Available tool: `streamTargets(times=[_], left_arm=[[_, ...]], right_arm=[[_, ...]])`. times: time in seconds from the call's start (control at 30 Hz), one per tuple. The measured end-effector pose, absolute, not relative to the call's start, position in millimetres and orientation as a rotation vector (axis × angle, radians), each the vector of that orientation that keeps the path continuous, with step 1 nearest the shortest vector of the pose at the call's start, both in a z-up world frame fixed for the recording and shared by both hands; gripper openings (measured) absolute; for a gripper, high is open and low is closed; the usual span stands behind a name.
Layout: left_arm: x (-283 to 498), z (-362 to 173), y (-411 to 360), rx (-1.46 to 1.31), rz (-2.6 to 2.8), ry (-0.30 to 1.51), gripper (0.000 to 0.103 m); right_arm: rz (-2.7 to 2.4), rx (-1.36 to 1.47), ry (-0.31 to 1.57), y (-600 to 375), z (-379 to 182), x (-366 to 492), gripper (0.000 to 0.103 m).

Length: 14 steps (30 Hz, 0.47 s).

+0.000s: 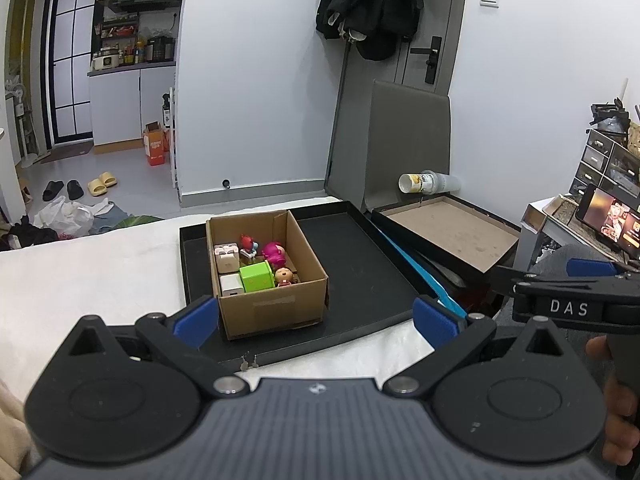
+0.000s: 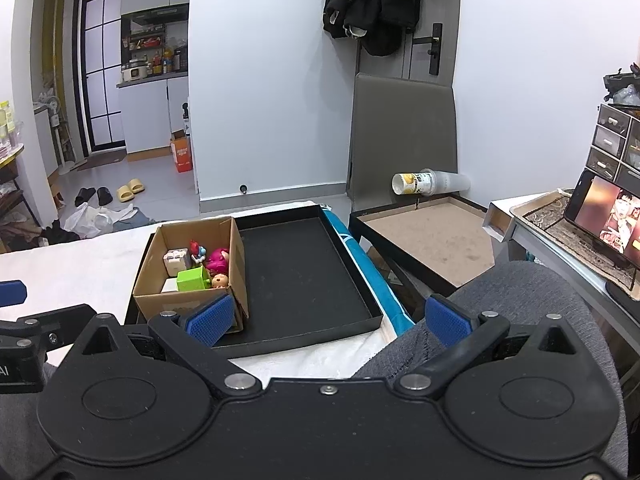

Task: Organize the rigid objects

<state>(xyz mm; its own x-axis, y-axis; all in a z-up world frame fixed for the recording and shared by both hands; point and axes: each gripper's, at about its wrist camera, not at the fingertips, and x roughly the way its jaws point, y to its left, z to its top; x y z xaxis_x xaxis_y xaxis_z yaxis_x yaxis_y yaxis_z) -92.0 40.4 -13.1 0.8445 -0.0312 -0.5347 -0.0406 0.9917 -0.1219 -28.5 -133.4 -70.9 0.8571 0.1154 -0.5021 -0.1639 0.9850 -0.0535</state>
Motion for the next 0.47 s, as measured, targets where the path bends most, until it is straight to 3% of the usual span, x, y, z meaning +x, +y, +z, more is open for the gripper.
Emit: streamTargets(times=[0.47], left_arm=[[-90.7, -14.6, 39.2, -0.135, 0.009, 0.571, 0.103]], right_arm=[[0.143, -0.082, 0.528, -136.4, -75.6, -25.5, 0.103]])
